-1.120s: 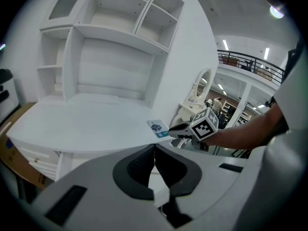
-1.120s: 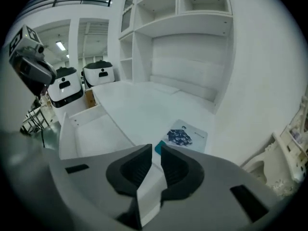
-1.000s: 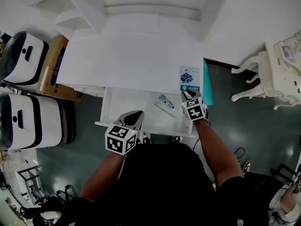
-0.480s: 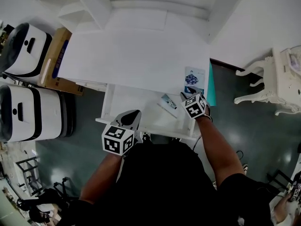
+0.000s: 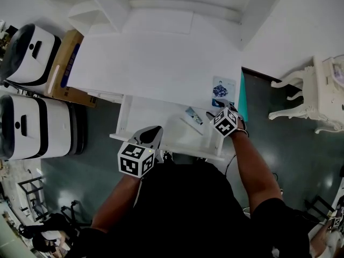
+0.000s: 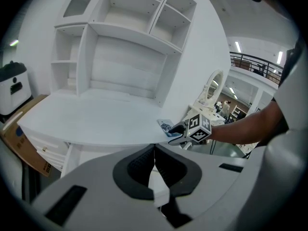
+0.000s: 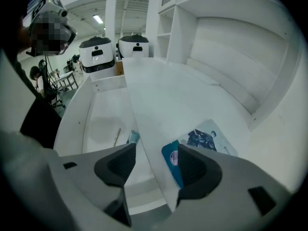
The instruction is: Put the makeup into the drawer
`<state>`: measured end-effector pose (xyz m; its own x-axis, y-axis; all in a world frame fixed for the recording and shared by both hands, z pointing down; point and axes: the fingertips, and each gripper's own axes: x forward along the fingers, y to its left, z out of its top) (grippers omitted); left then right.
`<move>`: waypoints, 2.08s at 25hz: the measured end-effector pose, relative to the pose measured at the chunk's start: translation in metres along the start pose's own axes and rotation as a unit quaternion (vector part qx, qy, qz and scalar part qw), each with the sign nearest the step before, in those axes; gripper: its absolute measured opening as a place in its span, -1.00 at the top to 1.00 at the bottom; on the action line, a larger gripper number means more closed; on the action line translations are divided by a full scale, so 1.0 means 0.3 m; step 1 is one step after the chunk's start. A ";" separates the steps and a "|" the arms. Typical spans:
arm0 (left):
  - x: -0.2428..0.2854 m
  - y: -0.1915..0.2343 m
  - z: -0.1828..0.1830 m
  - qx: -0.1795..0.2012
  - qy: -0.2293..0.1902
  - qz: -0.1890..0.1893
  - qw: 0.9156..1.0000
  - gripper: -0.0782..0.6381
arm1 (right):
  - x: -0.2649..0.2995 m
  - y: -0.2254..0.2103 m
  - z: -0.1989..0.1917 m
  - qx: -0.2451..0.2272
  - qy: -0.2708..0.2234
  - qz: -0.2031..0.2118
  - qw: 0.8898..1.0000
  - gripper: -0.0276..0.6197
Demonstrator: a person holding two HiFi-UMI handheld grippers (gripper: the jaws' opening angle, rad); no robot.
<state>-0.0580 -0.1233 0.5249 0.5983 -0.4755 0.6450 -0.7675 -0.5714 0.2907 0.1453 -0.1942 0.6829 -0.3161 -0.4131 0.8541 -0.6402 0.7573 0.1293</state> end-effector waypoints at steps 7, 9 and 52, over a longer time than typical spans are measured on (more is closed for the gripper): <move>0.006 -0.021 -0.005 0.002 0.002 -0.004 1.000 0.75 | 0.047 -0.027 -0.083 -0.107 0.060 -0.064 0.990 0.10; 0.009 -0.029 -0.006 0.003 0.001 -0.005 1.000 0.75 | 0.045 -0.024 -0.082 -0.102 0.057 -0.073 0.990 0.11; 0.019 -0.099 0.004 0.037 -0.011 -0.058 0.998 0.75 | -0.524 0.064 0.109 0.276 -0.195 -0.039 0.940 0.83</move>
<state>-0.0314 -0.1100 0.5190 0.6874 -0.4168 0.5948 -0.6742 -0.6707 0.3092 0.1598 -0.1312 0.5345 -0.4172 -0.6919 0.5893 -0.9038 0.3839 -0.1891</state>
